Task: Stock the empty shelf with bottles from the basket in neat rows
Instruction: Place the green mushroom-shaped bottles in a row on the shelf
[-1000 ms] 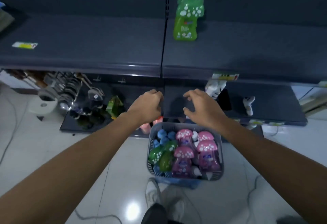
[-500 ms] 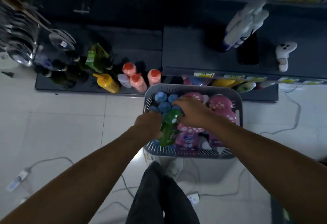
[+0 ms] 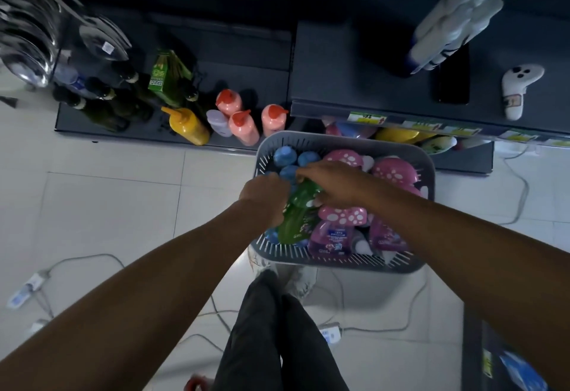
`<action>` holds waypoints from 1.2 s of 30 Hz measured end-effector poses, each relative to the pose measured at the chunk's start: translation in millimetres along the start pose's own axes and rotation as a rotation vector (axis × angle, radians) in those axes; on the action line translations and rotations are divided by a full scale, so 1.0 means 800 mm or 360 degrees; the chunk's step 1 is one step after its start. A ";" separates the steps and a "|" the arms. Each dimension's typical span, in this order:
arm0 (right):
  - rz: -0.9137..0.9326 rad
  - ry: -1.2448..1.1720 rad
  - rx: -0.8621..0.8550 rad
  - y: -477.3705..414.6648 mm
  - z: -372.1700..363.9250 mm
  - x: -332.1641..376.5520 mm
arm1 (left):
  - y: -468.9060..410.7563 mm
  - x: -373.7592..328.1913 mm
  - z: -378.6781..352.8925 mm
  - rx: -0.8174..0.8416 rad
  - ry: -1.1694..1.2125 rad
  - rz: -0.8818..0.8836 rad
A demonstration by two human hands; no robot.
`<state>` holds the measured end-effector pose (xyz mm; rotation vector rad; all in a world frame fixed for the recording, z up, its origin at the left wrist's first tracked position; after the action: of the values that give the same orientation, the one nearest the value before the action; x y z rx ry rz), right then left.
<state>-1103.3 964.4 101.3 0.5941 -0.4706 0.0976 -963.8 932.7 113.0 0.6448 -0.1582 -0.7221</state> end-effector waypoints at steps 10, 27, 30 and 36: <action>0.0121 0.0301 -0.0418 0.090 0.073 0.046 | 0.049 -0.004 0.118 -0.0274 -0.0026 -0.0129; 0.0090 0.0794 -0.1074 0.288 0.297 0.118 | 0.191 -0.071 0.400 -0.1027 -0.0212 -0.0171; 0.0076 0.0806 -0.1114 0.310 0.326 0.121 | 0.204 -0.081 0.433 -0.1104 -0.0225 -0.0163; 0.0041 0.0727 -0.1182 0.331 0.370 0.125 | 0.216 -0.081 0.493 -0.1256 -0.0098 -0.0202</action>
<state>-1190.7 1013.6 498.6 -0.1691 -0.0471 0.0724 -1052.2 879.0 536.2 -0.1225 0.1152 -0.8506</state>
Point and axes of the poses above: each hand's wrist, its own y-axis away from the middle knuckle, its own z-axis out of the back of the hand, x = y × z, the point moved 4 cm from there along -y, towards the middle knuckle, and after that the axes turned 8 degrees about -x, right-handed, at the moved point
